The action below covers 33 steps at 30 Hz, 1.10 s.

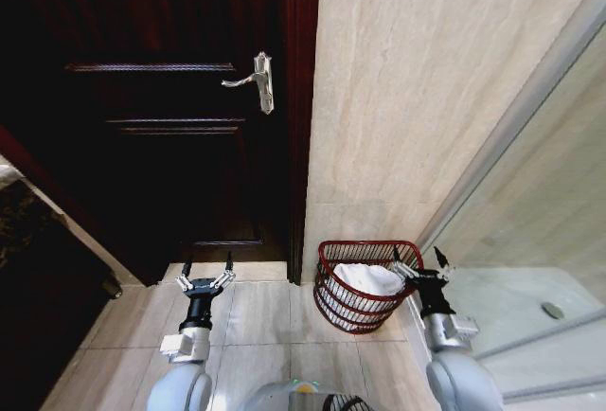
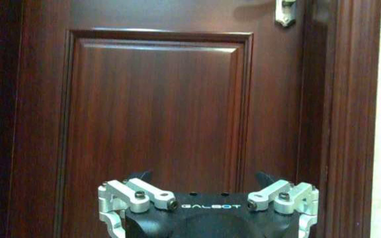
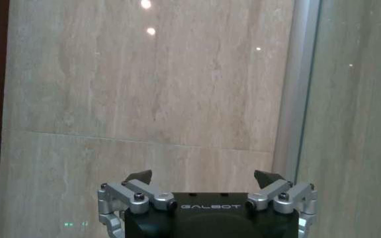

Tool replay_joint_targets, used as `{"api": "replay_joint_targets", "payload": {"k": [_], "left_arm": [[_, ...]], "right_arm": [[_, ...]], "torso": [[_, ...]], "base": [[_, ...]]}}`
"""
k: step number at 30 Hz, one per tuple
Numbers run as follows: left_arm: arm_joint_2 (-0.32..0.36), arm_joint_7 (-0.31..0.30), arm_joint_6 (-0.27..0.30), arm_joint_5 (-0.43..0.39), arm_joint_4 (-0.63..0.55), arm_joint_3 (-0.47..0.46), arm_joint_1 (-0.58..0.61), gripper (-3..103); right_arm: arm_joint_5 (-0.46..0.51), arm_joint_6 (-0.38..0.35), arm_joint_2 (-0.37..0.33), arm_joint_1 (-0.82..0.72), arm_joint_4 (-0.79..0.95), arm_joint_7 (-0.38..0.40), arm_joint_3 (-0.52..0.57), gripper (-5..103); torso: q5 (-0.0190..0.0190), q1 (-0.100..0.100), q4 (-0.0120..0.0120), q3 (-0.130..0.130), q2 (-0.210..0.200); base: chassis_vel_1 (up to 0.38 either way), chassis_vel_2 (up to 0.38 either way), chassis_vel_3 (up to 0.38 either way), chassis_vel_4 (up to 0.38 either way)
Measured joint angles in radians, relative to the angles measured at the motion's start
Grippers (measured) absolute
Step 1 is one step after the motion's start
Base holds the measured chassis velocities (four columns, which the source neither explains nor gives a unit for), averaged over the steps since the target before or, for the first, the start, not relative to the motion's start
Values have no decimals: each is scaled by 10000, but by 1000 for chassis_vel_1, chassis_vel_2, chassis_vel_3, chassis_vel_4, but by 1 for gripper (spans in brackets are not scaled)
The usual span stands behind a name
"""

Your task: Discard the used towel into the hamper.

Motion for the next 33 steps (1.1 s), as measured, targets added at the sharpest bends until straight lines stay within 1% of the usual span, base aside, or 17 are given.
{"api": "replay_joint_targets", "payload": {"k": [2, 5, 15, 18, 22, 25, 33], "left_arm": [[-58, 8, 249, -2, -43, 51, -72, 100], [26, 35, 418, 10, -121, 53, -111, 100], [139, 136, 545, 77, -230, -68, -218, 100], [341, 156, 583, -146, -231, -184, -227, 100], [949, 296, 739, -643, -306, -656, -255, 100], [1172, 399, 877, -786, -332, -737, -275, 100], [1125, 472, 981, -810, -267, -558, -392, 100]], "right_arm": [[85, -15, 132, -81, 109, -34, 69, 100], [185, -117, 209, -92, 224, -45, 153, 100], [249, -532, 191, 180, 281, -36, -11, 100], [252, -648, 174, 230, 320, 8, -44, 100], [267, -692, 135, 243, 347, -21, 52, 100], [291, -693, 148, 241, 334, -25, 112, 100], [464, -693, 111, -21, 523, -43, 235, 100]], "torso": [[-1, 0, 1, 0, 0], [0, 0, 0, 0, 0], [0, 0, 1, 0, 0], [1, 0, 1, 0, 0], [0, 0, 1, 1, -1], [1, 0, 1, 1, -1], [-1, 0, 1, 0, -1]], "base": [[0, 0, 0, 0], [0, 0, 0, 0], [0, 0, 0, 0], [0, 0, 0, 0], [0, 0, 0, 0], [0, 0, 0, 0], [0, 0, 0, 0]]}}
